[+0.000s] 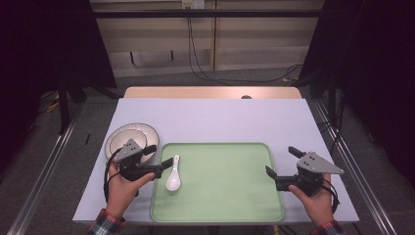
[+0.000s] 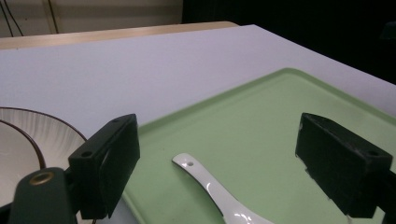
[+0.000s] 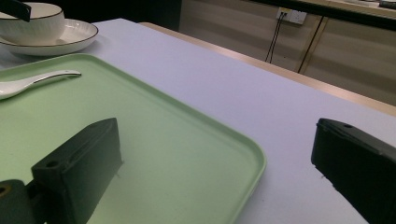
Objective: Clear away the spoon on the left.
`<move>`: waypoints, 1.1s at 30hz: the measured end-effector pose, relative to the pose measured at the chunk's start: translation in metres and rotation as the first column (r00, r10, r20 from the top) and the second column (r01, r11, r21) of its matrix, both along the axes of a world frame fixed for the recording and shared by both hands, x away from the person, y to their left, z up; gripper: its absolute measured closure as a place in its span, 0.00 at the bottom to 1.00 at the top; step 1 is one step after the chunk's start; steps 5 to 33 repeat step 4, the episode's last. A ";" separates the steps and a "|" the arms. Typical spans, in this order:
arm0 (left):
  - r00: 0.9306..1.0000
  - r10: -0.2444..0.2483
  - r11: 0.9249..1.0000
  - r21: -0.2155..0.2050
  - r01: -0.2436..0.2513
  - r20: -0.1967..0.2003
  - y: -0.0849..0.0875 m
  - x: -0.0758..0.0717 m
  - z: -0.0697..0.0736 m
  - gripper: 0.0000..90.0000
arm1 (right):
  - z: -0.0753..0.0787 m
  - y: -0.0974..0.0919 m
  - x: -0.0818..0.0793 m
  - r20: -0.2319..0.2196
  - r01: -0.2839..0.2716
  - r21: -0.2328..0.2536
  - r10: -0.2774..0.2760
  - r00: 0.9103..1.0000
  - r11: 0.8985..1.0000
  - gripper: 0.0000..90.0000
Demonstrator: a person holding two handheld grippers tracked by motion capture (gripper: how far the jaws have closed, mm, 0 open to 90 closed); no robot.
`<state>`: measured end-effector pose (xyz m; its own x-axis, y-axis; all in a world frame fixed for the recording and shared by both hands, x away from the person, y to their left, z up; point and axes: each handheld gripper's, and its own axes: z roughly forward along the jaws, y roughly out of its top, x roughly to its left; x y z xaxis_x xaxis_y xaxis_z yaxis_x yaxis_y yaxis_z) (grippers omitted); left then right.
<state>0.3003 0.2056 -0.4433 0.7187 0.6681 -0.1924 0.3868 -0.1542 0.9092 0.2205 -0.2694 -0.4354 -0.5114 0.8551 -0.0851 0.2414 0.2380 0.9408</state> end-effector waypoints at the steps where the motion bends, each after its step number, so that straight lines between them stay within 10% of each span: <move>1: 1.000 0.002 1.000 0.005 -0.002 0.000 0.000 0.000 0.000 0.15 | 0.000 0.000 0.000 0.000 0.001 -0.002 -0.001 1.000 1.000 0.02; 33: 1.000 0.004 1.000 0.003 -0.004 0.000 0.001 0.000 0.000 0.15 | 0.000 0.001 0.001 -0.001 0.007 -0.006 -0.007 1.000 1.000 0.02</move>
